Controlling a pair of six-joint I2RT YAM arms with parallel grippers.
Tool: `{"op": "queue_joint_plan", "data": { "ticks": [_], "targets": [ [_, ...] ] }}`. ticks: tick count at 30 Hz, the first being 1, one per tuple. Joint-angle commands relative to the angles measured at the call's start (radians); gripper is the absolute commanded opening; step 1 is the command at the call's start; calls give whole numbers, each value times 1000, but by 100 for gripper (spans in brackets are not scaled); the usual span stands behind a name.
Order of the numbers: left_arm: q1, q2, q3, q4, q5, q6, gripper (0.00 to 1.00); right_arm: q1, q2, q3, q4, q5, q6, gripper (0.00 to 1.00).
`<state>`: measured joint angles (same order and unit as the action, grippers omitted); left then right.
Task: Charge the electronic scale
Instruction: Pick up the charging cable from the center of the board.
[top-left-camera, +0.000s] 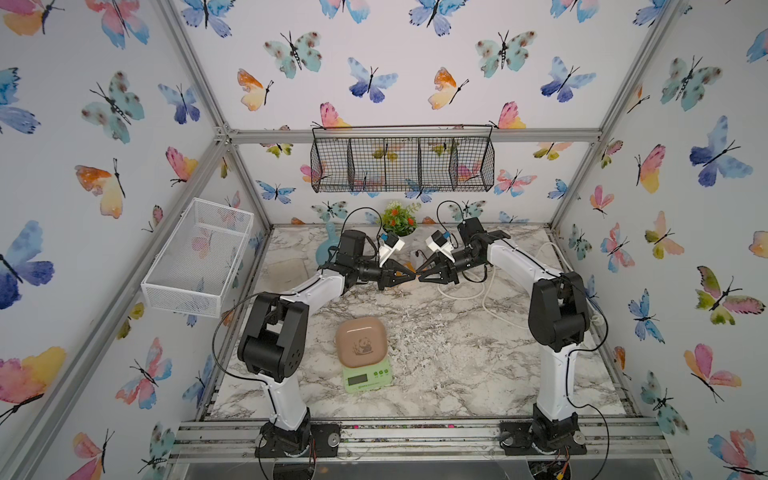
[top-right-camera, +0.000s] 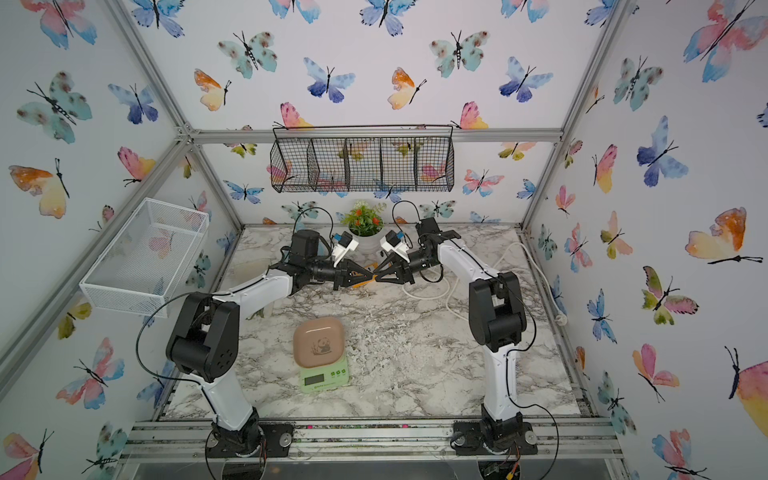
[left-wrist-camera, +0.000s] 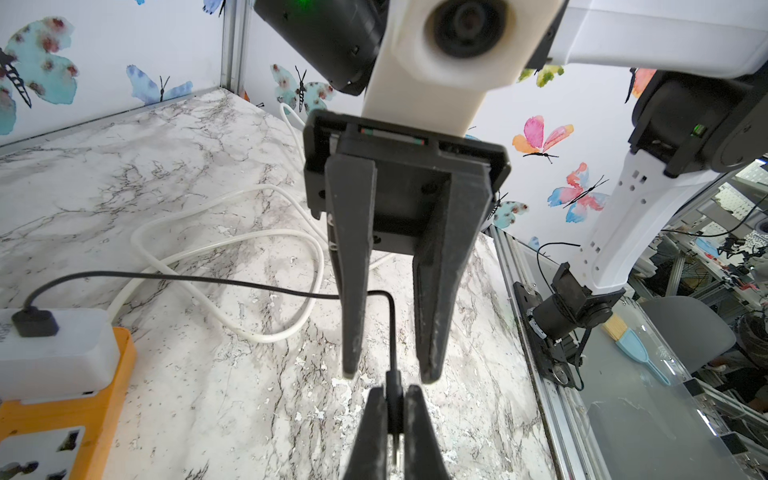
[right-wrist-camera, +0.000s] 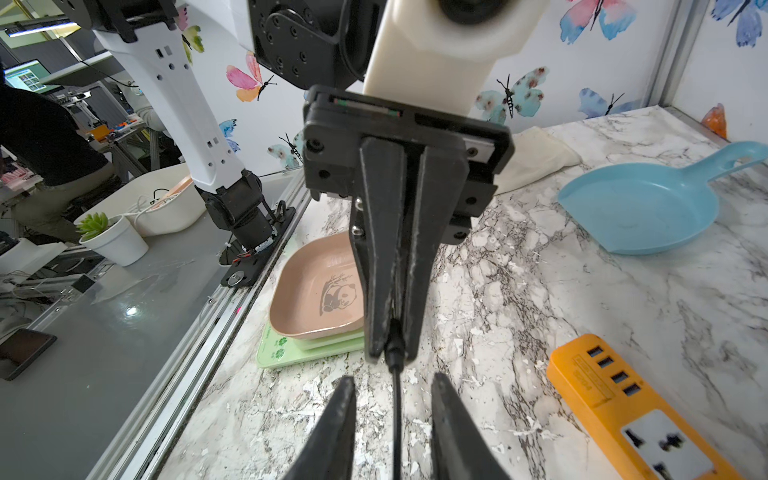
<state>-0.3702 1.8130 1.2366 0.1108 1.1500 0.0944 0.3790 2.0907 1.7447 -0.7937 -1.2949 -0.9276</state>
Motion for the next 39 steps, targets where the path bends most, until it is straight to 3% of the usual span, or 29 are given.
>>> {"op": "queue_joint_plan", "data": {
  "ticks": [1, 22, 29, 31, 34, 36, 39],
  "targets": [
    [-7, 11, 23, -18, 7, 23, 0, -2, -1, 29, -46, -49, -11, 32],
    [-27, -5, 24, -20, -6, 18, 0, -1, -4, 23, -21, -62, 34, 10],
    [-27, -13, 19, 14, -6, -13, 1, -1, -30, -34, 96, -64, 148, 2],
    [-28, -23, 4, 59, -11, -47, 9, -2, -47, -65, 162, -60, 210, 2],
    [-26, -54, -39, 150, -60, -115, 40, -2, -76, -120, 291, -36, 318, 2],
    [-21, -89, -72, 195, -151, -161, 61, -5, -93, -146, 352, -25, 367, 2],
    [-19, -158, -147, 273, -307, -267, 72, -16, -105, -176, 419, -25, 422, 2]
  ]
}}
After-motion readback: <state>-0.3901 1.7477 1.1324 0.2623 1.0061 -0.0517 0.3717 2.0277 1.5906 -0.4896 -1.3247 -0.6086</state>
